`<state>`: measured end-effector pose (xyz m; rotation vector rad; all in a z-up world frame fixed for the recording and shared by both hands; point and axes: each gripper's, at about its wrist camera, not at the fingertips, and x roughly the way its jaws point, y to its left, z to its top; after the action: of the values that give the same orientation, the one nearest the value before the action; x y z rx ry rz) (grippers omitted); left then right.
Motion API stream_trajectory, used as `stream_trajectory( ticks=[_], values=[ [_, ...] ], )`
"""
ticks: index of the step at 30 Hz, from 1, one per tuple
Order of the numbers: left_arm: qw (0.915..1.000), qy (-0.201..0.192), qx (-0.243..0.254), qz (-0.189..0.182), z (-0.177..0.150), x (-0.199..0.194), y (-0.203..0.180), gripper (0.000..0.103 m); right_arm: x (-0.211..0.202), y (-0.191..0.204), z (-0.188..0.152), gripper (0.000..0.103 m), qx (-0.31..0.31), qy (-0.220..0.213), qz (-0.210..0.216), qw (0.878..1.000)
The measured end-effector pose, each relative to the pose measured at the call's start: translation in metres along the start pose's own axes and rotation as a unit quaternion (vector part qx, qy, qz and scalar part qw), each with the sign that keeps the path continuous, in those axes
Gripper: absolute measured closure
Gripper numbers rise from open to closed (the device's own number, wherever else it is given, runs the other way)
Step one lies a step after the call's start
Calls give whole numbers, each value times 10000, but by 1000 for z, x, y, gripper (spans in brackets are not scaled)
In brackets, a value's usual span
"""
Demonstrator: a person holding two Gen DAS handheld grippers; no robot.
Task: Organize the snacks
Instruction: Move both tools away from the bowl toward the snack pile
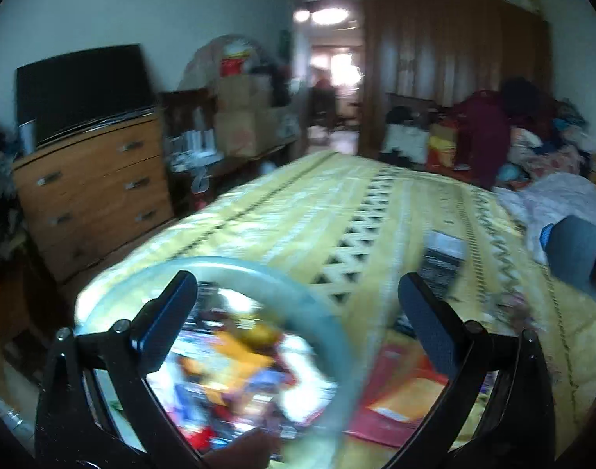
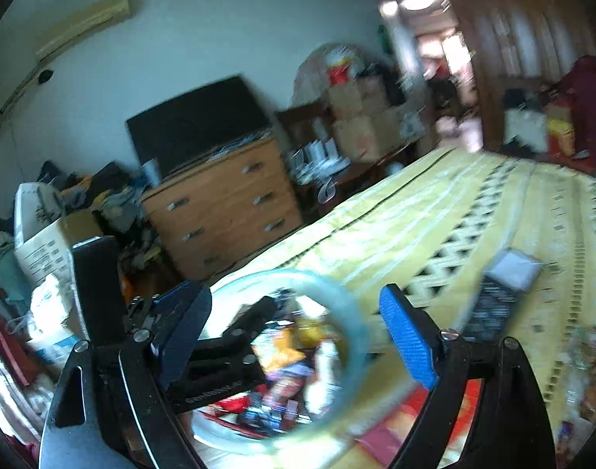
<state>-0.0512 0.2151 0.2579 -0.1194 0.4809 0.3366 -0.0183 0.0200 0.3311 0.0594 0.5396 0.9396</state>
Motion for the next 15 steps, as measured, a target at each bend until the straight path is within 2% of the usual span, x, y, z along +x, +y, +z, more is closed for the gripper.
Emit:
stream_trajectory(
  ticks=[3, 6, 9, 12, 15],
  values=[
    [9971, 139, 293, -695, -19, -1, -52, 0, -55, -39, -23, 6, 102, -245, -586, 9979],
    [9900, 372, 617, -1214, -41, 2, -101, 0, -95, -78, -49, 5, 229, -206, -1149, 9929],
    [9813, 638, 956, -1546, -65, 11, -144, 0, -130, -122, -84, 4, 454, -52, -1700, 9844],
    [9715, 970, 1077, -1876, -87, 25, -173, 0, -155, -156, -120, 4, 590, 142, -2132, 9751],
    [9642, 1239, 1228, -1998, -114, 37, -200, 0, -174, -197, -168, 4, 897, 404, -2468, 9641]
  ],
)
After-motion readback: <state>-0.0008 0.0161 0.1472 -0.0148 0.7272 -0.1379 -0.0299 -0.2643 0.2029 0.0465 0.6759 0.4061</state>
